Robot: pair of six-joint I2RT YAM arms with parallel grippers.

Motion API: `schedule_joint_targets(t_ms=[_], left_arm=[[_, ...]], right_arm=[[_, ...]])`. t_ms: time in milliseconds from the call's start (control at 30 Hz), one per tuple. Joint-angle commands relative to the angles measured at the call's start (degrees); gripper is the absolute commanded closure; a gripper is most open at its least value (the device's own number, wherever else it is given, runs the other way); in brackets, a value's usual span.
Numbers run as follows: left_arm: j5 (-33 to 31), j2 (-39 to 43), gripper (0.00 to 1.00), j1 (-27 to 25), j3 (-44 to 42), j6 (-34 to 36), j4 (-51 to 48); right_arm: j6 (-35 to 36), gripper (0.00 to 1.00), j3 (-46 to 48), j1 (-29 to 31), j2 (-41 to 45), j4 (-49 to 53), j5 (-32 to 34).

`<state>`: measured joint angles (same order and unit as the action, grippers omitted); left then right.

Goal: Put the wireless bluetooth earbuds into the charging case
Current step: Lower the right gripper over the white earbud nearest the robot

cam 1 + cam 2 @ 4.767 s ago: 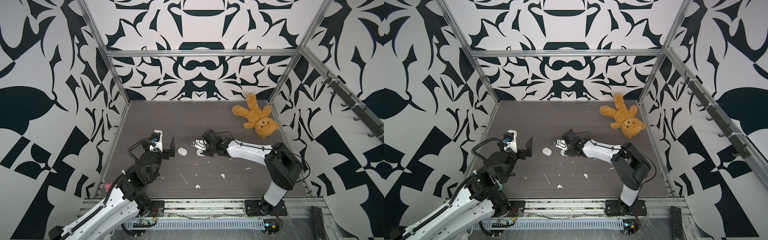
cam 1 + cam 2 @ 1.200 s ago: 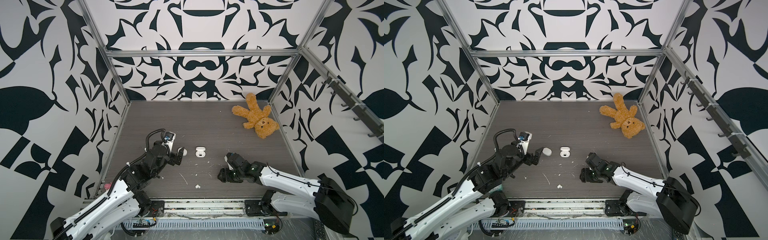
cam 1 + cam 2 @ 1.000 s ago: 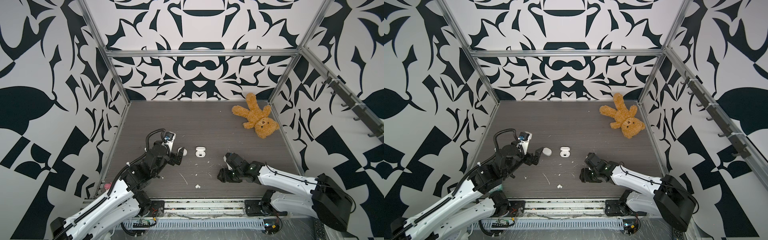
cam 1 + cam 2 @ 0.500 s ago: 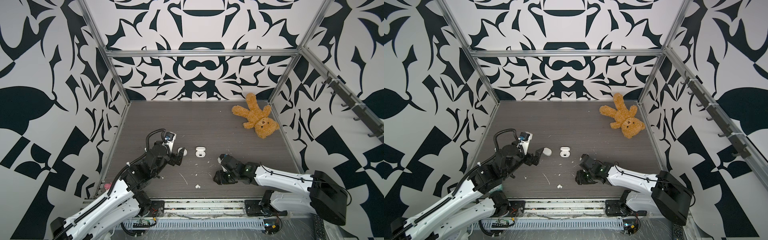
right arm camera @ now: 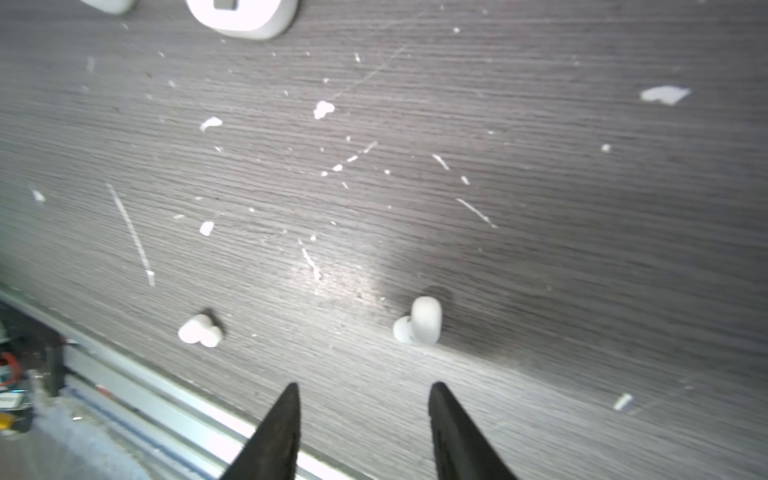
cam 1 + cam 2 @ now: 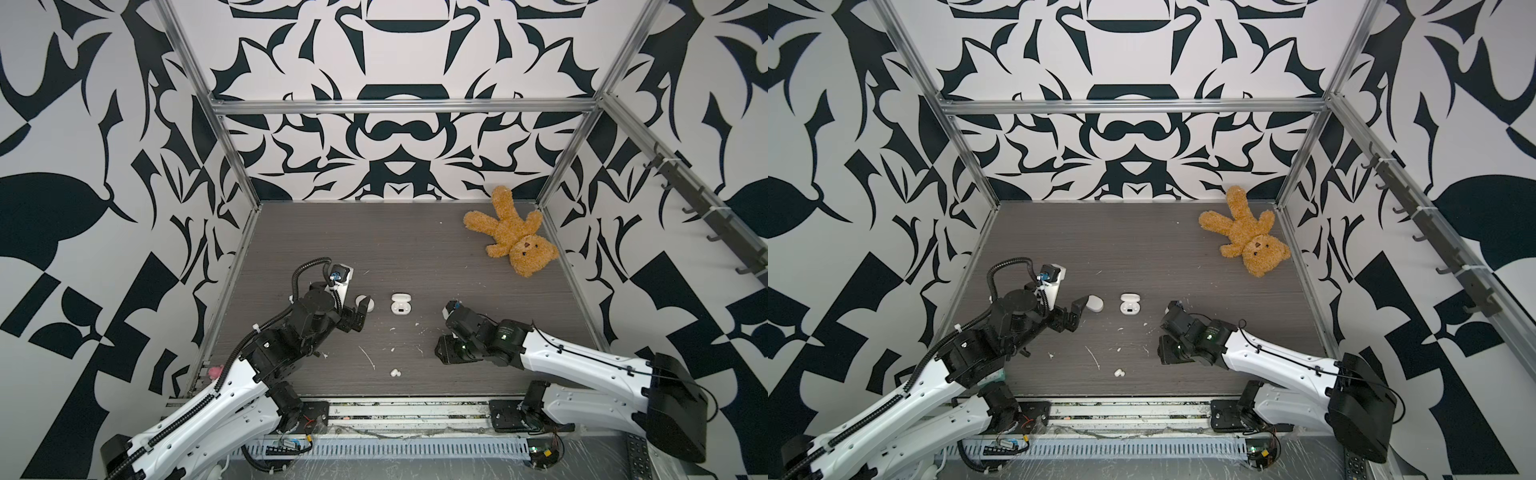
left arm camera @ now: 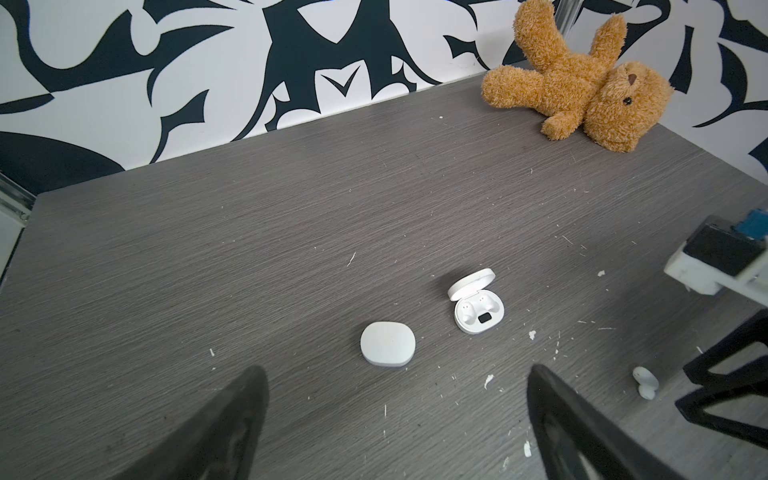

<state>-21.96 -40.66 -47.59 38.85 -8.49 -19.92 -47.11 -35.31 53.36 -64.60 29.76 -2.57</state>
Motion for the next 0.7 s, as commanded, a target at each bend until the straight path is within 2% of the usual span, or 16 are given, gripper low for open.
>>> schedule_joint_targets(t_ms=[0,200,667], left_arm=[[0.69,0.39,0.01,0.13,-0.71,0.12,0.63],[0.9,0.61,0.01,0.14,-0.68,0.13,0.52],[1.39,0.28,0.01,0.13,-0.74,0.22,0.44]], right_arm=[[1.77,0.56,-2.04,-1.07,-1.98,2.63,1.81],[2.73,0.63,-0.42,-2.12,-4.17,-1.54,0.29],[2.98,0.69,2.2,-5.9,-5.71,-5.51,-1.11]])
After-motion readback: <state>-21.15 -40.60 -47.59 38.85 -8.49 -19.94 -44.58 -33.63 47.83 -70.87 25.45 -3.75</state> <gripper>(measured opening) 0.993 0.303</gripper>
